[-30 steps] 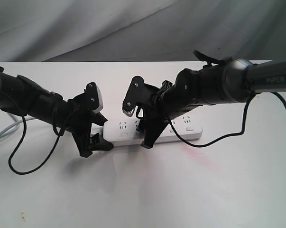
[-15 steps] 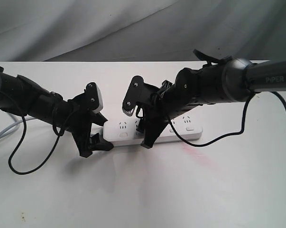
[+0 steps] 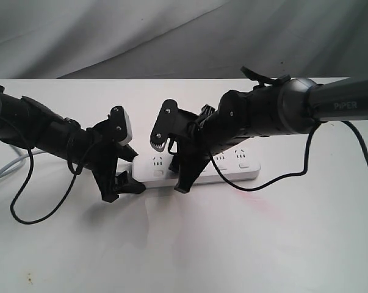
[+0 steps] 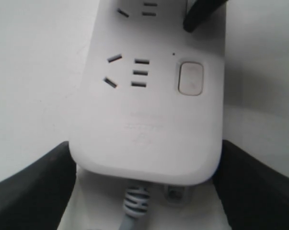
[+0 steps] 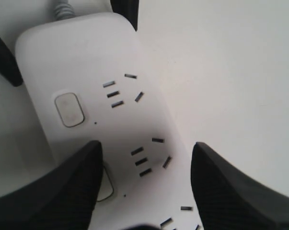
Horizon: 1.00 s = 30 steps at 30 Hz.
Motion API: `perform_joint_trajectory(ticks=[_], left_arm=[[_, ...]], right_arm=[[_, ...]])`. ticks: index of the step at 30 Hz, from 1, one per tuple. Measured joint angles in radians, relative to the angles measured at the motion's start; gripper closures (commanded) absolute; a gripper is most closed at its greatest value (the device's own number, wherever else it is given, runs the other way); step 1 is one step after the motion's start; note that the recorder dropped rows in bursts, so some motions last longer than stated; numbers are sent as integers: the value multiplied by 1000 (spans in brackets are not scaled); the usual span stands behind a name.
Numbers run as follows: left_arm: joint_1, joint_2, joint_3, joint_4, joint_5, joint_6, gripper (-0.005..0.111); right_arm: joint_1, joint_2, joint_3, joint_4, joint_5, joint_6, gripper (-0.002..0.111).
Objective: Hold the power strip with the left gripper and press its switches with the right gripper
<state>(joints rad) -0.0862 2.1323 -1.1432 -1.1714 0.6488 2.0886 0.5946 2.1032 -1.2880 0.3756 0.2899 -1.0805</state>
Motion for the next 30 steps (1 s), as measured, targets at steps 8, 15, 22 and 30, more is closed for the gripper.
perform_joint_trajectory(ticks=[8,15,22,30], left_arm=[[0,0,0,0,0,0,47],[0,0,0,2,4,0,47],[0,0,0,2,6,0,47],[0,0,0,2,6,0,47]], right_arm=[[1,-2,0,0,0,0,55],[4,-29,4,-4,10,0,55],[11,-121,22,-15,86,-4,55],[11,-186,22,-19,115,1,55]])
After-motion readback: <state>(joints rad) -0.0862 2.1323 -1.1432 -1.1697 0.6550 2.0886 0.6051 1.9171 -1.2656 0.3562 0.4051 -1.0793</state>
